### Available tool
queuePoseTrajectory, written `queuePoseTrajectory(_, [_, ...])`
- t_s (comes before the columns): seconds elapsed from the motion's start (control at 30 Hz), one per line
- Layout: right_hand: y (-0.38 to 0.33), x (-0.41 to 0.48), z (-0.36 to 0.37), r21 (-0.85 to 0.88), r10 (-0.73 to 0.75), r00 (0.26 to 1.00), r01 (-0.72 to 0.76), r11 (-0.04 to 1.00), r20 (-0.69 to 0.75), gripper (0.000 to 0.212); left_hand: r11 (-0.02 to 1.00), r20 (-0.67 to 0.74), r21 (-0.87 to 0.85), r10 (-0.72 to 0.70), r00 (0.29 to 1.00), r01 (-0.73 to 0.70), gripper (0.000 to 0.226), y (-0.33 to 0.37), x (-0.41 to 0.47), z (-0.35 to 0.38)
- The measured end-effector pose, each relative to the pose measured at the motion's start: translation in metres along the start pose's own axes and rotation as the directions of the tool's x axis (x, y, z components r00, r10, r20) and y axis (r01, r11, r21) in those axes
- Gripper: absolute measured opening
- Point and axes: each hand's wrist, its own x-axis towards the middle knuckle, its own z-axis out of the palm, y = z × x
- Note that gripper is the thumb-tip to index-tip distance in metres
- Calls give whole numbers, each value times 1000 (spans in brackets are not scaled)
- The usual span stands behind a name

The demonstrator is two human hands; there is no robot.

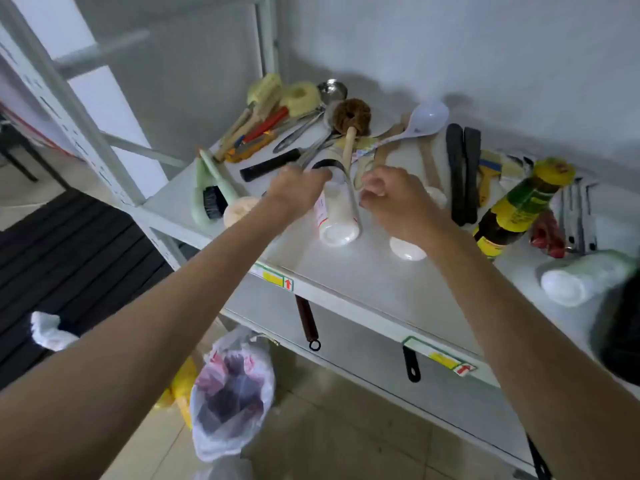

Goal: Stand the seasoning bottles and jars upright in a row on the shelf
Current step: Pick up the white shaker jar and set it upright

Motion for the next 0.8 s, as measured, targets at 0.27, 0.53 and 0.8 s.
queuePoseTrajectory(0.27, [14,14,37,-12,-105,989,104,994,-105,39,992,60,-122,8,998,0,33,-2,6,4])
queuePoseTrajectory(0.53, [18,-20,62,-41,-108,975,102,994,-196,26,981,11,-180,76,997,-73,30,0,-20,10])
queuePoseTrajectory(0.8, [2,-34,74,-70,19,989,-30,997,-147,61,982,96,-155,-95,991,109,35,-1,-22,8])
